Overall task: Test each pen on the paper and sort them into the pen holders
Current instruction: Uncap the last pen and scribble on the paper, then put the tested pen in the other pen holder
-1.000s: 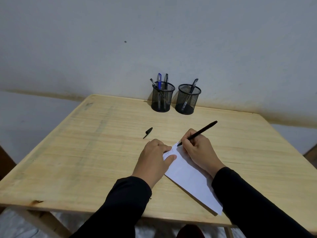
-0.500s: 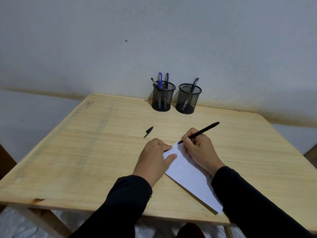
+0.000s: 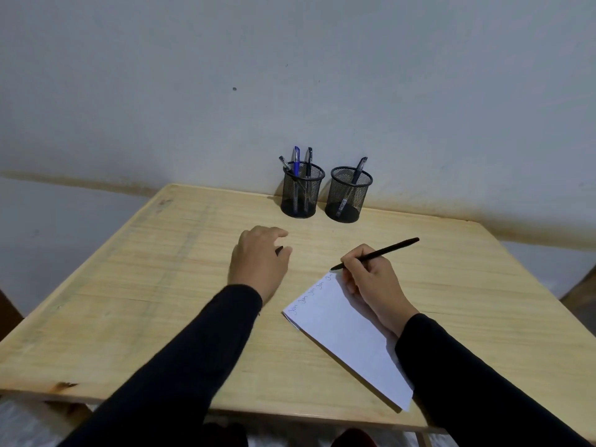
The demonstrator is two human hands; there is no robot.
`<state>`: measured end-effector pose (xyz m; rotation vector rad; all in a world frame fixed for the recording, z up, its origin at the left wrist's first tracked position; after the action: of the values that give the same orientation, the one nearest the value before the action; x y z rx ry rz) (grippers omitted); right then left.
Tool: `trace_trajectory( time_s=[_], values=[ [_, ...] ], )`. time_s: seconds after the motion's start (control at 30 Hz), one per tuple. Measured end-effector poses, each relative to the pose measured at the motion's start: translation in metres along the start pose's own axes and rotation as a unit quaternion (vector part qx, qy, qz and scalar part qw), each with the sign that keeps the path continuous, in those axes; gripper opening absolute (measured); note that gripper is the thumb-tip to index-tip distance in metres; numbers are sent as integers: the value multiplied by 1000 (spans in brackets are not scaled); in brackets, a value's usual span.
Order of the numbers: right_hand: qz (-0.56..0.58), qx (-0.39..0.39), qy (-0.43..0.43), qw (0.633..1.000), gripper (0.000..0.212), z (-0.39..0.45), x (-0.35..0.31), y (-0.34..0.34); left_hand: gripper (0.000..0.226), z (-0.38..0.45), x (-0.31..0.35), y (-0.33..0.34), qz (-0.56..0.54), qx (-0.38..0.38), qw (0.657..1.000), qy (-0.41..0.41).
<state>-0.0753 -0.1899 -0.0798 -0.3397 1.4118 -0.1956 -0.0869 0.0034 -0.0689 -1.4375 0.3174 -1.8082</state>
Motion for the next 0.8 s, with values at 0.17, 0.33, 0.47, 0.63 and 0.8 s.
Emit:
trace_trajectory(
  time_s=[0.17, 0.33, 0.47, 0.63, 0.8],
  values=[
    [58, -9, 31, 998, 19, 7, -14, -4, 30, 21, -13, 15, 100, -113, 988, -24],
    [45, 13, -34, 998, 14, 7, -46, -11, 34, 27, -3, 9, -22, -66, 996, -60],
    [39, 35, -70, 996, 6, -1, -64, -11, 35, 22, 12, 10, -357, -33, 914, -189],
    [19, 51, -104, 993, 10, -10, -74, -8, 20, 13, 33, 15, -582, -40, 768, -266],
    [36, 63, -109, 991, 14, -14, -74, -10, 11, 10, 38, 13, -627, -36, 724, -285]
  ],
)
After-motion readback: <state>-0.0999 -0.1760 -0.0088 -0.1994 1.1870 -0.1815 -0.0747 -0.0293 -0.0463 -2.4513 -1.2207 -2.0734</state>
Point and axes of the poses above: each hand's wrist, its own z-axis towards the middle knuckle, its own y-axis out of the palm, x = y × z, the point moved 5 cm from there along z, towards the middle knuckle, and after that the axes turned 8 degrees about -z, right-handed, at the moved point
